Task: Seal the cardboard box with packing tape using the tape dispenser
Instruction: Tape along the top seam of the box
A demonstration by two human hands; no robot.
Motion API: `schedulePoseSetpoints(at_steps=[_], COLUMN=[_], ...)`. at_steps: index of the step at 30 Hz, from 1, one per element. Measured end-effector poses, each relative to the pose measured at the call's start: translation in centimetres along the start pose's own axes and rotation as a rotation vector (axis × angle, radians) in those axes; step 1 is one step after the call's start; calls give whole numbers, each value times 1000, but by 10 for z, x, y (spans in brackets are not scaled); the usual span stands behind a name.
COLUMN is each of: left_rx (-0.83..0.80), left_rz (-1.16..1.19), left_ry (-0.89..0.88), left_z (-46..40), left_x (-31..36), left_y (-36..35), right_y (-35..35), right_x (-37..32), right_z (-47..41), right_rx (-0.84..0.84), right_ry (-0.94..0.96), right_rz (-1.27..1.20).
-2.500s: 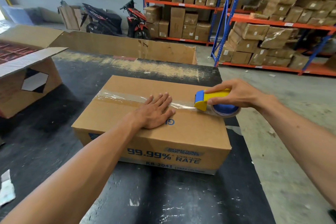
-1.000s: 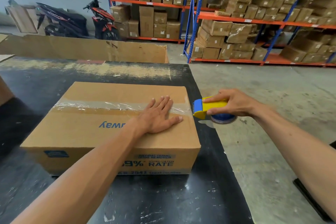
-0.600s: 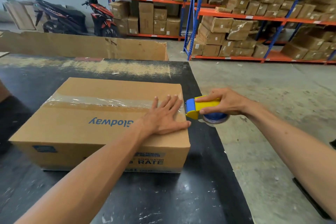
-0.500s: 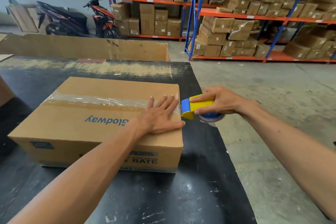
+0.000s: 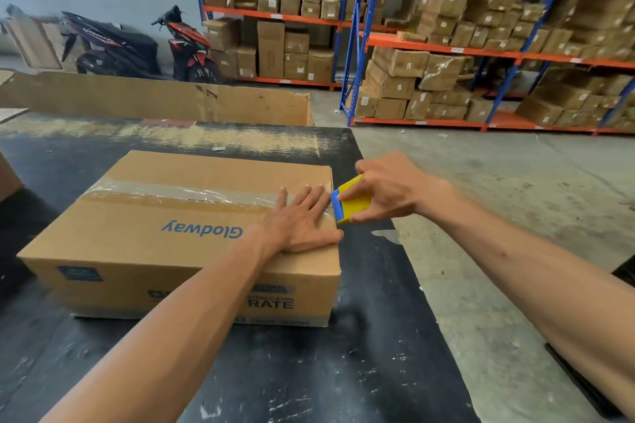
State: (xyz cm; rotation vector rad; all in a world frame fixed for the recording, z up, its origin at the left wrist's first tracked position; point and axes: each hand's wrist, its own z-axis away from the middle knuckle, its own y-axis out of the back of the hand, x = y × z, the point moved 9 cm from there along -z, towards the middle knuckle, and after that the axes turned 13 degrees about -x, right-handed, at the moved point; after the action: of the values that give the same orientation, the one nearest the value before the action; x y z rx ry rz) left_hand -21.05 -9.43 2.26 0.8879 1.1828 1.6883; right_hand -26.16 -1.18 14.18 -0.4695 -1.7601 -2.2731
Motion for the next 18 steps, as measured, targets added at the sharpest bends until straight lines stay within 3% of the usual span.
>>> schedulePoseSetpoints(at_steps=[6,11,18], left_rx=[3,-25,-89], left_rz=[-3,-100,-42], left_ry=[16,23,208], left_z=[-1,-2,-8], left_x=[-1,15,35], left_y=[0,6,9], right_y=[-54,-42,-43], right_x=[17,46,50], right_z=[36,51,56], right_rx=[-147,-37,37], right_ry=[-146,-300,-388], right_rz=[46,-148,-252])
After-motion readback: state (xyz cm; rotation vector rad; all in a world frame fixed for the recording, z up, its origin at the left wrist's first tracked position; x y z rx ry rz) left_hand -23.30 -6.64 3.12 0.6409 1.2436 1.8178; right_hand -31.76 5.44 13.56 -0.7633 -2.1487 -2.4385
